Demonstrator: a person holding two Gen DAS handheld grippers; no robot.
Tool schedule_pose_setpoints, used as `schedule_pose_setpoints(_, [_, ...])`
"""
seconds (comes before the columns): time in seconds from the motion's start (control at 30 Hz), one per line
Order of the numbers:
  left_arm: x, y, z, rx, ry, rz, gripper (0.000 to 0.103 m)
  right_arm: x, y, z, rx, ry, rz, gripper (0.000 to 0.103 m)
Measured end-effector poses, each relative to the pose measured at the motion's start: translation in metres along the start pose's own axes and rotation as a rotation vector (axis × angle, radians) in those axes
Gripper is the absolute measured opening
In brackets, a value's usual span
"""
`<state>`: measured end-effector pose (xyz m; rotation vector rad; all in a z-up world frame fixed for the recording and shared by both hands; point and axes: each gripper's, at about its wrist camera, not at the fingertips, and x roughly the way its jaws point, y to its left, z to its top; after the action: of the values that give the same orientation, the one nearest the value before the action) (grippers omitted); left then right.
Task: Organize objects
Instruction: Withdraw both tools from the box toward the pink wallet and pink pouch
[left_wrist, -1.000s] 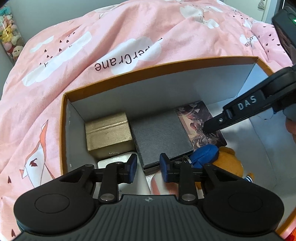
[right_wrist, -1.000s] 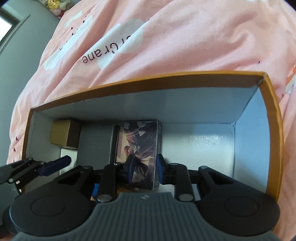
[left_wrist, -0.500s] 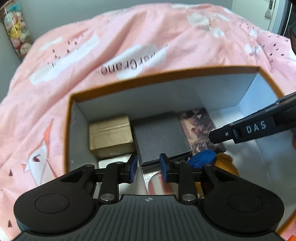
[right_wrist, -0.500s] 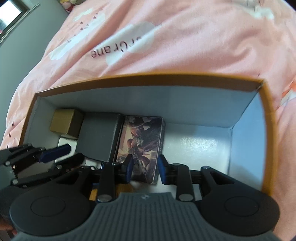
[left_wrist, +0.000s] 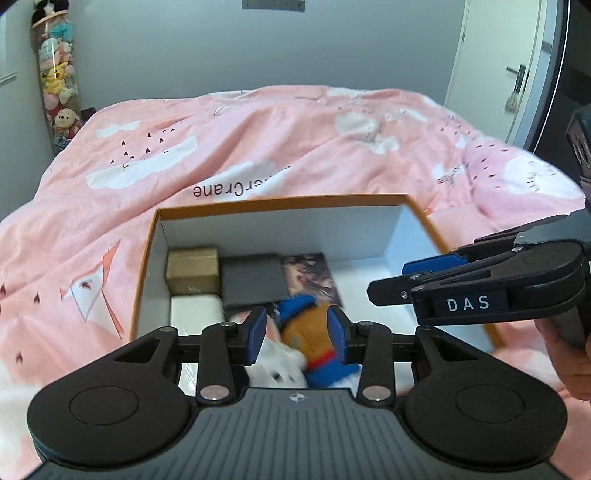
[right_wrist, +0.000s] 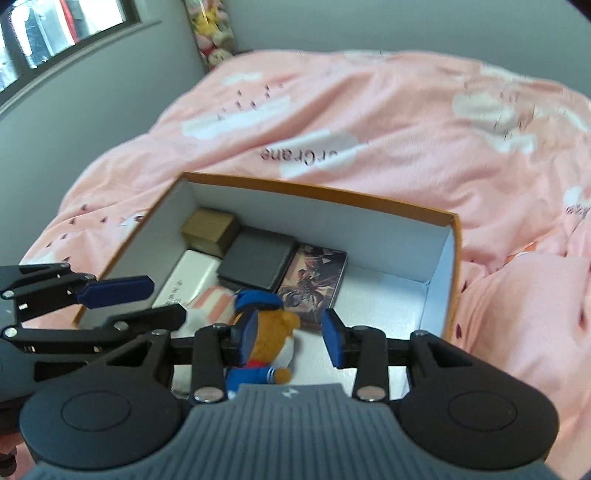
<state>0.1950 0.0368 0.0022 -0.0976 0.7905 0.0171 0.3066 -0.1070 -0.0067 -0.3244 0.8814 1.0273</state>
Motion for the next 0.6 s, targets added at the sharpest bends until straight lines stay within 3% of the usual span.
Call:
schedule_pose_setpoints(0.07, [-0.014, -0.007, -0.008, -0.009, -0.013, -0.008, 0.046, -0.016, 0.005, -0.011, -0.02, -0.04, -0.015, 0.062])
schedule_pose_setpoints(0.1, [-0.02, -0.01, -0.012, -0.012, -0.02, -0.011, 0.047, -0.025, 0.008, -0.018, -0.03, -0.067, -0.022, 0.063])
schedule_pose_setpoints(0.4, [-0.043, -0.023, -0.048, -0.054, 0.004, -0.075, 0.049, -0.082, 0.019, -0.079, -0.063, -0.163, -0.085, 0.067])
schedule_pose_setpoints(0.6, [-0.035, -0.022, -0.074, -0.122, 0.085, -0.134, 0.049, -0.09, 0.008, -0.118, 0.011, -0.085, -0.121, 0.062])
